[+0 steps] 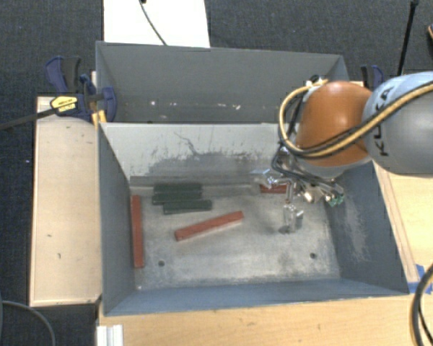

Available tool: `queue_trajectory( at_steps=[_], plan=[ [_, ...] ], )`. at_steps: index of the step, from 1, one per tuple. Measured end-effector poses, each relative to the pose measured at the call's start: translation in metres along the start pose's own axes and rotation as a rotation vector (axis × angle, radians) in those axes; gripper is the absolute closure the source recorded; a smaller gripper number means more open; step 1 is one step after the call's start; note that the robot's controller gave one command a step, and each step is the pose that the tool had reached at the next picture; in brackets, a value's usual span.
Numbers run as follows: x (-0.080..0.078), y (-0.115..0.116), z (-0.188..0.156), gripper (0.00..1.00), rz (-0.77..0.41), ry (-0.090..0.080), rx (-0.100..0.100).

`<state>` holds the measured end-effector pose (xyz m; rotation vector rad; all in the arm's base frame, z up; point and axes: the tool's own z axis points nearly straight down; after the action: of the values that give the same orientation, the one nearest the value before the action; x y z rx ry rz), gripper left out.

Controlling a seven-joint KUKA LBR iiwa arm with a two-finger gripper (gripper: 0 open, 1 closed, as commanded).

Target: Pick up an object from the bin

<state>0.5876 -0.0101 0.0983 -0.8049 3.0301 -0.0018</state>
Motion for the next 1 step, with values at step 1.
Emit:
queue_trajectory(
  at_steps=[1],
  plan=[
    [-0.0227, 0.0847, 0.0289, 0.00, -0.112, 0.004, -0.008]
  ],
)
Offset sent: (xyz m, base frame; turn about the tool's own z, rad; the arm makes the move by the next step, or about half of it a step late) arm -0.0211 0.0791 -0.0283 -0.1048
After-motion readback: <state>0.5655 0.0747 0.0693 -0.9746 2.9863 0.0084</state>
